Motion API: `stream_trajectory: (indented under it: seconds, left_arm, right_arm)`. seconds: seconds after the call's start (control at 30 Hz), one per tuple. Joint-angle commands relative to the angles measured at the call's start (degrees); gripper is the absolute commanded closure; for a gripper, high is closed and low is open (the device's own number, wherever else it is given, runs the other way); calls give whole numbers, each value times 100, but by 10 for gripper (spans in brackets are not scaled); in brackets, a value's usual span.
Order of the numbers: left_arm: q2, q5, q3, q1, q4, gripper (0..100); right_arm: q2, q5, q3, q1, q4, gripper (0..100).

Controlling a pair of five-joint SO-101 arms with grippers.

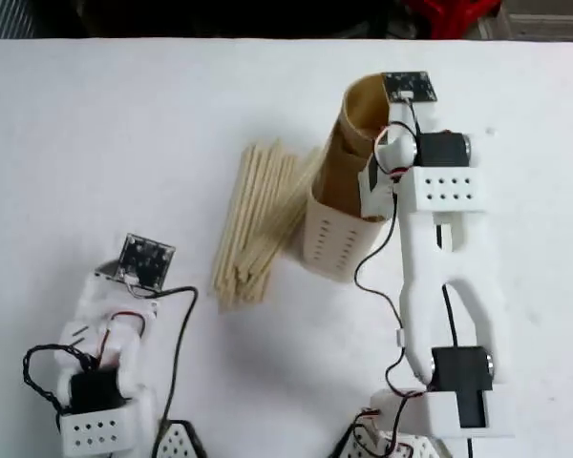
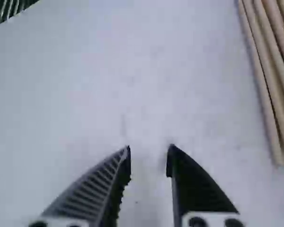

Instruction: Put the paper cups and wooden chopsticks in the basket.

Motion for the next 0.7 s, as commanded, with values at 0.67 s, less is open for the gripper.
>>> stream_trajectory:
  seconds: [0.67]
  left_arm:
    - [-48,-70,-18,84,9,857]
  right_arm:
    - [2932,1240,-4967,1516,1086,985]
